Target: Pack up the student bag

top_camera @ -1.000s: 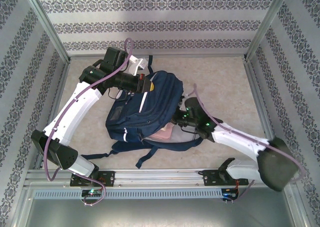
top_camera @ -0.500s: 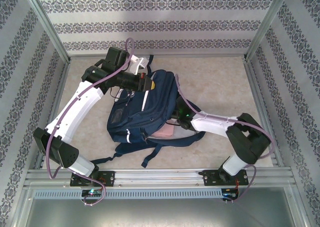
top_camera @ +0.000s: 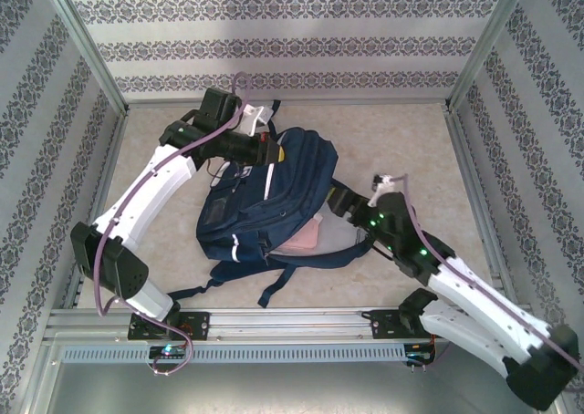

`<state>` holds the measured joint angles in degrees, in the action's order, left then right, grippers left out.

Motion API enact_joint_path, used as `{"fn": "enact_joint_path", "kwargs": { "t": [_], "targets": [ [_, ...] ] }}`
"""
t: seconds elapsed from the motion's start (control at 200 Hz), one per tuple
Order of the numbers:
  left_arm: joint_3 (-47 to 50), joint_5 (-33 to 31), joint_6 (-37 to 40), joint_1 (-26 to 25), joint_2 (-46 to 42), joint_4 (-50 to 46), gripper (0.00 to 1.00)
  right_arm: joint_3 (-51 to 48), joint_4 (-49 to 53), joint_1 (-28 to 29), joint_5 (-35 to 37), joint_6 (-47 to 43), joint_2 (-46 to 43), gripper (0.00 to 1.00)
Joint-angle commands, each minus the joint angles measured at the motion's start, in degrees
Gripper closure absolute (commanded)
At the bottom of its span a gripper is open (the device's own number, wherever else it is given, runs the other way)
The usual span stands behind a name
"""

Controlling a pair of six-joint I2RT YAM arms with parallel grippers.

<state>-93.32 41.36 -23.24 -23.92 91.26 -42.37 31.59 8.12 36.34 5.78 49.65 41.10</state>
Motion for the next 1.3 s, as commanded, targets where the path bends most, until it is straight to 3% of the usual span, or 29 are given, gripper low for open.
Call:
{"fn": "enact_joint_path", "kwargs": {
  "t": [0.0,0.1,0.225,0.41,0.575,0.729,0.819,0.989,1.144,1.294],
  "targets": [
    [0.8,-2.2,-3.2,0.1,2.4,8.8,1.00,-2.5,9.6,-0.5,9.3,-5.8,-7.9,0.18],
    [2.3,-2.2,-5.8,-1.5,5.3,12.0,1.00,-3.9,10.5,-0.7,8.2,-8.5,-14.0,0.22],
    [2.2,-2.9,-7.1,-4.5,9.7,12.9,1.00,-3.4,11.6,-0.8,3.8,-12.1,-16.8,0.37],
    [4.1,-6.1,-11.7,-7.5,14.1,16.3,1.00,-2.6,11.5,1.1,-3.6,-16.1,-13.1,0.53],
    [4.1,-12.1,-16.4,-7.4,16.5,18.6,1.00,-3.4,8.1,9.7,-1.8,-18.0,-6.2,0.59],
    [1.9,-16.0,-21.7,-5.8,19.1,20.1,1.00,-1.2,6.5,21.9,8.8,-18.5,4.6,0.59],
    [1.6,-16.4,-25.2,-4.4,20.5,22.0,1.00,0.9,4.7,26.3,9.7,-16.4,12.5,0.58],
    [1.2,-14.8,-29.2,-2.7,23.3,24.8,1.00,4.7,0.5,30.3,8.0,-15.0,26.5,0.55],
    [2.5,-13.9,-32.1,-1.4,24.4,26.7,1.00,2.3,-12.5,32.0,11.5,-19.0,33.5,0.45],
    [5.1,-13.5,-35.0,-0.6,24.0,29.7,1.00,1.6,-22.8,32.3,13.5,-25.5,40.7,0.44]
  ]
}}
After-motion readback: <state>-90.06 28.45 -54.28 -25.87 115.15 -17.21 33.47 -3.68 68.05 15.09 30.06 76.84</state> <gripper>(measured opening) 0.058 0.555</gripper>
